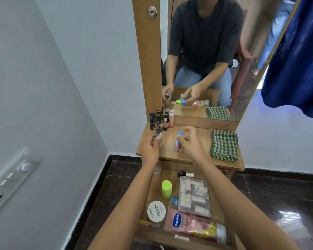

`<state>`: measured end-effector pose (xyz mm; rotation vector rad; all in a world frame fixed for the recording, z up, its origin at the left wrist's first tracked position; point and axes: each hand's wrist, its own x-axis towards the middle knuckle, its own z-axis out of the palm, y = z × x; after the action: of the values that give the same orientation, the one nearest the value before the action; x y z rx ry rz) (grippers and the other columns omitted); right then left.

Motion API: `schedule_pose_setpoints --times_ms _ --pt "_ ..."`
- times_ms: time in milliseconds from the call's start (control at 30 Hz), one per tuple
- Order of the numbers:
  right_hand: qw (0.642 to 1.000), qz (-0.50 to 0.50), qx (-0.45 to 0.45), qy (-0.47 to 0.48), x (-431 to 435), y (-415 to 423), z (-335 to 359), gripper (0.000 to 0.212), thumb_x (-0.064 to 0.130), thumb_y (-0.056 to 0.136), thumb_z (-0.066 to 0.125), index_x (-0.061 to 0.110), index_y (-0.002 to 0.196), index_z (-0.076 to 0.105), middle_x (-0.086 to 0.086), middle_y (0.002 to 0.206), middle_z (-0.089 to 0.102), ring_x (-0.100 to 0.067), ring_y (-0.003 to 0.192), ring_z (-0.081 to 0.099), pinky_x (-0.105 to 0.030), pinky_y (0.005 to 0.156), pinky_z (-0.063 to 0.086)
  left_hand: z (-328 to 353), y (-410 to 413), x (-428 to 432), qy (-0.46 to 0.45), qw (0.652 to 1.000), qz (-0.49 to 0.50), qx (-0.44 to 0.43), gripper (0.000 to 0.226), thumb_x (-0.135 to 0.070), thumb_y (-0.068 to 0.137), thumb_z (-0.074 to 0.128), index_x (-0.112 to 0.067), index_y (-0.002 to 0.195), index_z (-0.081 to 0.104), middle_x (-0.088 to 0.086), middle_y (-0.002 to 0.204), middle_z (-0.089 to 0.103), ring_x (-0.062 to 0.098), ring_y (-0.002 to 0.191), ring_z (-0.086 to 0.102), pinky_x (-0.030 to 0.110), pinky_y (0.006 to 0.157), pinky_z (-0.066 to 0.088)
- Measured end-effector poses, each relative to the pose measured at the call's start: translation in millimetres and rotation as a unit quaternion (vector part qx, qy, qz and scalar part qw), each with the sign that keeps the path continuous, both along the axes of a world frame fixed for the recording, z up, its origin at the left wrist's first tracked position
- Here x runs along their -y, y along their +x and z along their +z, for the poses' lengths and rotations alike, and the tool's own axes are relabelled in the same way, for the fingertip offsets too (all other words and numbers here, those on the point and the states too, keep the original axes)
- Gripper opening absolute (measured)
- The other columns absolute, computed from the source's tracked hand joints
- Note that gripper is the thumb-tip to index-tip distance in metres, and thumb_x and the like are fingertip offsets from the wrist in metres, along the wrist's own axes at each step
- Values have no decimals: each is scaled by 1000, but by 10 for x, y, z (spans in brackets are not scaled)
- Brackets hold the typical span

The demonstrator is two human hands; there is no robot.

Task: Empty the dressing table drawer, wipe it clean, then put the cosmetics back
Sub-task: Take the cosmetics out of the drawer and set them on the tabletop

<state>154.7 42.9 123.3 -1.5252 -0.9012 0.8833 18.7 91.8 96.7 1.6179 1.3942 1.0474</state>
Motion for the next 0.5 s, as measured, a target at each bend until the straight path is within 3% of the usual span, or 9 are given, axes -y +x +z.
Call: schedule_pose_setpoints --times_ms 67,167,300,367,500 --pt "1000 2 -1 -11 -79 34 -11 11 8 95 51 7 100 60 -8 76 63 -14 59 64 -31 63 56 -30 38 -72 -1 1000 16 -10 29 -29 99 48 -8 114 62 1 101 63 15 93 56 19 72 35" --pt "998 2 -53 -21 -239 92 -39 22 10 96 50 -6 95 66 -9 86 66 -17 74 67 -20 69 56 -63 103 -164 15 999 27 -33 25 -27 100 46 -9 106 62 4 95 63 20 90 56 28 72 35" --pt "993 28 -112 -22 -372 146 -83 11 10 92 56 1 93 62 -8 94 64 -13 83 65 -27 89 51 -140 189 -244 34 996 37 -74 23 -24 100 44 -9 101 60 8 94 62 24 89 55 35 73 41" --pt "997 32 -73 -14 -420 174 -161 10 8 84 67 7 92 63 -4 92 65 -13 86 61 -26 86 50 -175 226 -259 39 995 46 -78 23 -24 100 44 -10 108 60 8 100 63 26 94 56 38 79 45" --pt "999 -10 38 -16 -464 188 -297 33 -1 72 76 12 97 59 -6 97 63 -8 71 58 -23 75 52 -182 264 -268 43 995 65 -70 27 -23 99 46 -11 120 58 6 109 65 24 102 58 37 86 46"
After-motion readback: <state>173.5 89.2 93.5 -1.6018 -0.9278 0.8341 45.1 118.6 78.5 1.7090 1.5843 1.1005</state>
